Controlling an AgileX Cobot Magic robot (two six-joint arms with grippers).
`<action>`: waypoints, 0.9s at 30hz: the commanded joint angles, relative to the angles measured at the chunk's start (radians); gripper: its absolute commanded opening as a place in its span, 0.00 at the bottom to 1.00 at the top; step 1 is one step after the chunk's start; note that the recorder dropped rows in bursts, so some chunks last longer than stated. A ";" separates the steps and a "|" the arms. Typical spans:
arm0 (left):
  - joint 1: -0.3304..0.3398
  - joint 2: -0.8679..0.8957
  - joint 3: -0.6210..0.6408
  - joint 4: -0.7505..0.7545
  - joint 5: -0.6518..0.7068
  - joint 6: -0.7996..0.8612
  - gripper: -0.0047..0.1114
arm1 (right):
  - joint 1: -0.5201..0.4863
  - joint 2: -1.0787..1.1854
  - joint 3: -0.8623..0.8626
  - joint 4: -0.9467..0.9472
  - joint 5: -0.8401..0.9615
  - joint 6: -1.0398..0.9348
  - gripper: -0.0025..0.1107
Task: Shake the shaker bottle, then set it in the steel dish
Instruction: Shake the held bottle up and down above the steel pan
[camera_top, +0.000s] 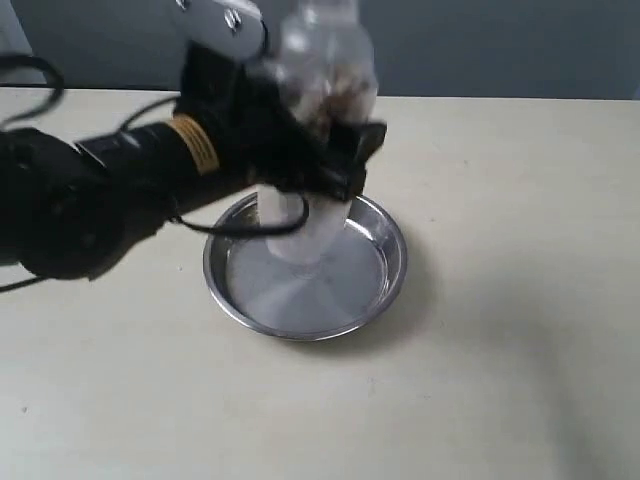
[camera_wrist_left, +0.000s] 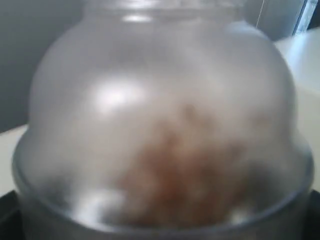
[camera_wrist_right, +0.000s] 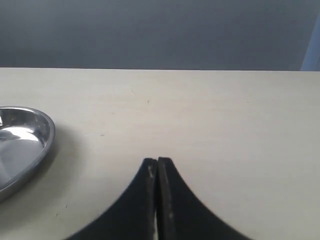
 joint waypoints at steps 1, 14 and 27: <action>-0.043 -0.165 -0.121 0.167 -0.238 0.000 0.04 | 0.002 -0.004 0.001 -0.001 -0.012 0.000 0.02; -0.064 -0.227 -0.044 0.114 -0.156 -0.061 0.04 | 0.002 -0.004 0.001 -0.001 -0.010 0.000 0.02; -0.027 -0.237 0.020 0.148 -0.278 -0.098 0.04 | 0.004 -0.004 0.001 -0.001 -0.012 0.000 0.02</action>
